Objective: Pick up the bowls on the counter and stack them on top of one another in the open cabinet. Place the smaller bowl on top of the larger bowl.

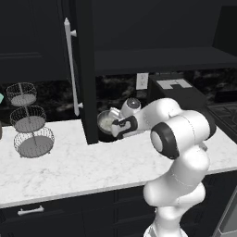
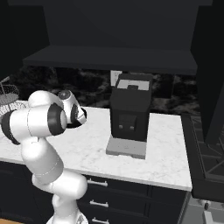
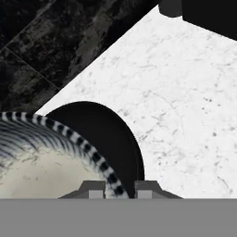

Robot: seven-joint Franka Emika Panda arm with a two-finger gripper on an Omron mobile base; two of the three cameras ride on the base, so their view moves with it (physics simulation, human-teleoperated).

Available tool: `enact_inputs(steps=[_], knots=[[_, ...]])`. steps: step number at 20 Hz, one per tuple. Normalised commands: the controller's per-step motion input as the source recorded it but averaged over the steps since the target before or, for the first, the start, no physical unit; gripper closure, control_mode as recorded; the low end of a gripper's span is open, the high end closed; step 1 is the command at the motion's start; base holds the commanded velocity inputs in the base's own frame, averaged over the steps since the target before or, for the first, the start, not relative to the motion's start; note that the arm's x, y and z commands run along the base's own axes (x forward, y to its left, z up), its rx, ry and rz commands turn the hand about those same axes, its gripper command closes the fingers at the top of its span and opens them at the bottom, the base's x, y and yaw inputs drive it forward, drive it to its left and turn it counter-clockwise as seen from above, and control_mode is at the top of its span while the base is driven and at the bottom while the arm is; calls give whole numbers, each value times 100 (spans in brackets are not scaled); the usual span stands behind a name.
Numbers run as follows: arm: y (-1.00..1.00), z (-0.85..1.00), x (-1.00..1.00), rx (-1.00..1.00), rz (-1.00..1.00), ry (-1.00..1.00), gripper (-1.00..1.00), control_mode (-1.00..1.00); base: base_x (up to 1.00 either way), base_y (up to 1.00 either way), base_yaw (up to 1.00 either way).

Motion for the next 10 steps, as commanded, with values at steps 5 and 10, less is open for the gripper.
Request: enact_inputs(steps=[5, 10], knots=[[0, -39, 35, 0, 0, 0, 100, -100, 0, 0, 0], [0, -43, 23, 0, 0, 0, 100, -100, 0, 0, 0]])
